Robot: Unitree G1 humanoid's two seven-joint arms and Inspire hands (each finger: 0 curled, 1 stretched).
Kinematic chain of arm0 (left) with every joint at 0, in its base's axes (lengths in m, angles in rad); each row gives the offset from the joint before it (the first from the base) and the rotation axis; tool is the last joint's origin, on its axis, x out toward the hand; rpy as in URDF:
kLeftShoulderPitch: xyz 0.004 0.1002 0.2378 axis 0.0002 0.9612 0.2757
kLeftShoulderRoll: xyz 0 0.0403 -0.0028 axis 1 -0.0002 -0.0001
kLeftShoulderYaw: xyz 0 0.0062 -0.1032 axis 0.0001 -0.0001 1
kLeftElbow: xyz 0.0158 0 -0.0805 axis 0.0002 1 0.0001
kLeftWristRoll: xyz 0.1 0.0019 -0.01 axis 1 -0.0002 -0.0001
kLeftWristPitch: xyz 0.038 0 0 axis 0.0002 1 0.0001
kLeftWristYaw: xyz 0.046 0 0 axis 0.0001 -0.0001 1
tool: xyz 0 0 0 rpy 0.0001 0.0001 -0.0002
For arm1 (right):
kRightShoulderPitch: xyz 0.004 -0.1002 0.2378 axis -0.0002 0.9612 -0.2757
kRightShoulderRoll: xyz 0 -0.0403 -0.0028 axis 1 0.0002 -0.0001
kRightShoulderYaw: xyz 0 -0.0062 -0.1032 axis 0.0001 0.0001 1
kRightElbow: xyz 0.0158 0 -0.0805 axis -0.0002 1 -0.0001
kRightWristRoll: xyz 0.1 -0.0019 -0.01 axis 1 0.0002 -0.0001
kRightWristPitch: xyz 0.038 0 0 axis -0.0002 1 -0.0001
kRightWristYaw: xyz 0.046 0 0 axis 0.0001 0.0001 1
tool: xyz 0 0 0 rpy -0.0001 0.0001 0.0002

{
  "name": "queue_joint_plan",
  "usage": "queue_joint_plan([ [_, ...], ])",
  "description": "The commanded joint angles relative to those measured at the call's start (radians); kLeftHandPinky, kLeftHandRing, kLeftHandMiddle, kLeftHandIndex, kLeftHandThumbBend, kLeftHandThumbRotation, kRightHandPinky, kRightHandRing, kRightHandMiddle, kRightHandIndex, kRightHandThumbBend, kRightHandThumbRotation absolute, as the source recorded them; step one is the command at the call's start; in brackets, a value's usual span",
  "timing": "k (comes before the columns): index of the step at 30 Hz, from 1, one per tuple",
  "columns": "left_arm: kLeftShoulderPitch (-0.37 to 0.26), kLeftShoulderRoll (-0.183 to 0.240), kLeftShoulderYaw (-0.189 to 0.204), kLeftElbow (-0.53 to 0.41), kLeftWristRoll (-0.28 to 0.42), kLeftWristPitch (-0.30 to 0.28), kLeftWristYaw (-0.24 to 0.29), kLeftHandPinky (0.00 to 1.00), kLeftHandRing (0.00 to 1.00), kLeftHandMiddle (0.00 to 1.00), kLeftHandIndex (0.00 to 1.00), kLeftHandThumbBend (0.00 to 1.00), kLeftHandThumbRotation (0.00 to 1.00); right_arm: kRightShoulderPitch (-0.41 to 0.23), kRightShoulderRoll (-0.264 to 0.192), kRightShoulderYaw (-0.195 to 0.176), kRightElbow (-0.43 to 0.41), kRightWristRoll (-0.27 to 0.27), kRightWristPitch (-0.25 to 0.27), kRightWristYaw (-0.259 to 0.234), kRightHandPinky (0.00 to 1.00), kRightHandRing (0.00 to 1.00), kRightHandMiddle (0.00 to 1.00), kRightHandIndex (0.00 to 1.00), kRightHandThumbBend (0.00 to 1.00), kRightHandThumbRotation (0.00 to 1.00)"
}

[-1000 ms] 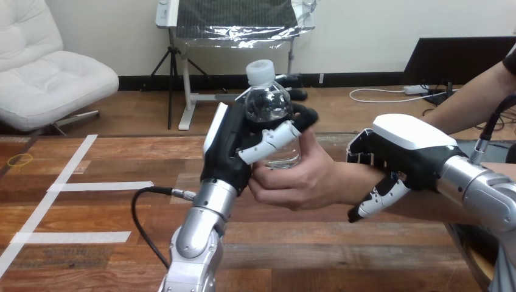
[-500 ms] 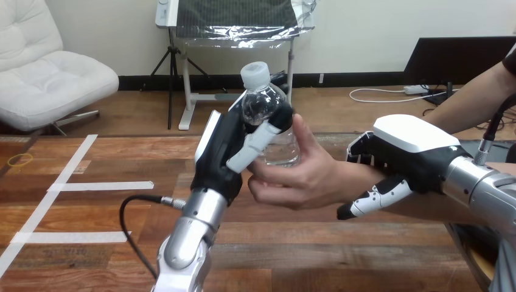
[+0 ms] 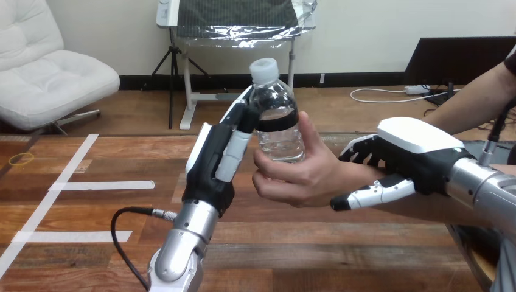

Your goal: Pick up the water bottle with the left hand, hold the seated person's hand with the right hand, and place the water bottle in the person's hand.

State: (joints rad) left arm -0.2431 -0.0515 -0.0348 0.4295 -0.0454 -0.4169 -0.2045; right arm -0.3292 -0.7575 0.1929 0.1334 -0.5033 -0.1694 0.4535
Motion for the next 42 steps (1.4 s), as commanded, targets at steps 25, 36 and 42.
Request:
queue_joint_plan([
  [25, 0.116, 0.018, 0.005, -0.251, -0.042, 0.044, 0.002, 1.00, 0.96, 0.90, 0.91, 1.00, 1.00, 0.049, 0.000, -0.106, 0.005, 0.099, 0.027, -0.031, 0.67, 0.87, 0.88, 0.90, 1.00, 1.00],
  [36, 0.201, 0.013, 0.000, -0.389, -0.077, 0.081, 0.000, 0.99, 0.95, 0.90, 0.90, 0.98, 1.00, 0.080, 0.057, -0.157, -0.017, 0.158, 0.044, -0.108, 0.69, 0.87, 0.90, 0.92, 1.00, 1.00],
  [42, 0.252, 0.013, -0.003, -0.471, -0.099, 0.107, 0.003, 0.99, 0.93, 0.90, 0.89, 0.96, 1.00, 0.110, 0.110, -0.201, -0.068, 0.227, 0.064, -0.148, 0.71, 0.88, 0.92, 0.94, 1.00, 1.00],
])
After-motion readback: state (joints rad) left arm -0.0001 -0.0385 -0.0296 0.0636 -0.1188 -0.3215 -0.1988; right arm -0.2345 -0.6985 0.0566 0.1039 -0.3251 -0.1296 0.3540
